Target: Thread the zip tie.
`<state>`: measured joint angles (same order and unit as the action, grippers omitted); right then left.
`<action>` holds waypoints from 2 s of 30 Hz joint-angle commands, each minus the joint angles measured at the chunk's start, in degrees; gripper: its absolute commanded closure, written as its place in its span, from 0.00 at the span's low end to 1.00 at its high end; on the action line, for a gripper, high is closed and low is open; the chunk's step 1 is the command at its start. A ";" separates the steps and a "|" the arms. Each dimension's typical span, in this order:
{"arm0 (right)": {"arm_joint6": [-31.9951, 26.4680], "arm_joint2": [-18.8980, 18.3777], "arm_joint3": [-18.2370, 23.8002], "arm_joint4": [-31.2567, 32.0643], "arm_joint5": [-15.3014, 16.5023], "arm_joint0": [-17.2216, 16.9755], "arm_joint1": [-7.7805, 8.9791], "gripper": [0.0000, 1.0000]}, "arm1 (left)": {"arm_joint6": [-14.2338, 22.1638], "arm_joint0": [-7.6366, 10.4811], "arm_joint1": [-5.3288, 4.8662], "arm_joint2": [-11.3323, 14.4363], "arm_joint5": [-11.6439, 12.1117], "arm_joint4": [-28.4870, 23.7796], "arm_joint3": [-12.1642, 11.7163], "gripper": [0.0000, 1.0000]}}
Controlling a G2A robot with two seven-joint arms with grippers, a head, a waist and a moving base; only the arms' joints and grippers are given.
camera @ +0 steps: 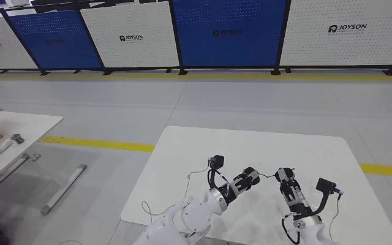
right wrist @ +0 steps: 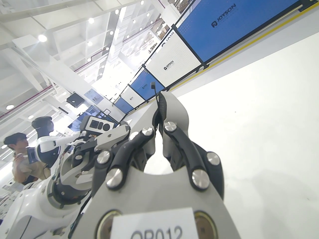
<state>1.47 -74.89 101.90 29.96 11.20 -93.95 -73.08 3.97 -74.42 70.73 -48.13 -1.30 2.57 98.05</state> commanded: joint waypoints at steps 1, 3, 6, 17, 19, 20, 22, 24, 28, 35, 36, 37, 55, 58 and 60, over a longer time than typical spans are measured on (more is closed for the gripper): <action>0.03 0.15 -0.08 0.04 -0.25 0.24 -0.06 1.00 | -0.09 -0.11 0.02 0.00 0.08 0.03 0.00 1.00; -0.02 0.33 -0.15 0.12 -0.38 0.42 -0.10 1.00 | 0.12 -0.22 0.08 -0.04 0.24 -0.23 0.04 1.00; -0.24 0.62 -0.26 0.25 -0.41 0.66 -0.16 1.00 | 0.57 -0.31 0.17 -0.02 0.39 -0.40 0.00 1.00; -0.74 1.52 -1.48 -0.33 0.29 1.69 -0.40 1.00 | 0.16 -0.67 0.57 -0.24 1.80 -0.80 0.32 1.00; -0.51 1.44 -1.69 -0.56 0.60 1.76 -0.43 1.00 | 0.12 -0.72 0.61 -0.34 1.81 -0.54 0.19 1.00; -0.40 1.39 -1.77 -0.67 0.76 1.75 -0.44 1.00 | 0.13 -0.76 0.62 -0.38 1.85 -0.48 0.11 1.00; -0.08 1.13 -1.91 -0.95 1.03 1.70 -0.45 1.00 | 0.16 -0.82 0.66 -0.52 1.84 -0.38 -0.03 1.00; 0.29 0.60 -1.84 -1.44 1.38 1.50 -0.43 1.00 | 0.18 -0.92 0.69 -0.64 1.77 -0.22 -0.06 1.00; 0.69 -0.57 -1.48 -1.82 1.51 0.99 -0.35 1.00 | 0.29 -1.13 0.73 -0.85 1.65 0.11 -0.08 1.00; 0.85 -1.29 -0.89 -2.45 1.90 0.27 -0.34 1.00 | 0.42 -1.27 0.85 -0.99 1.45 0.95 -0.02 1.00; 0.83 -1.30 -0.76 -2.73 2.03 0.12 -0.35 1.00 | 0.22 -1.29 0.87 -1.01 1.47 1.21 -0.01 1.00; 0.83 -1.30 -0.76 -2.73 2.03 0.12 -0.35 1.00 | 0.22 -1.29 0.87 -1.01 1.47 1.21 -0.01 1.00; 0.37 -2.74 1.69 -2.78 2.90 -2.65 -0.15 1.00 | 0.22 -1.29 0.87 -1.01 1.47 1.21 -0.01 1.00; 0.22 -2.81 1.85 -2.66 2.82 -2.76 -0.15 1.00 | 0.22 -1.29 0.87 -1.01 1.47 1.21 -0.01 1.00; 0.02 -2.69 1.80 -2.45 2.59 -2.57 -0.17 1.00 | 0.22 -1.29 0.87 -1.01 1.47 1.21 -0.01 1.00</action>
<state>1.60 -77.66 103.74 27.38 13.94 -96.65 -73.23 4.19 -75.71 71.61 -49.14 0.16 3.78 98.03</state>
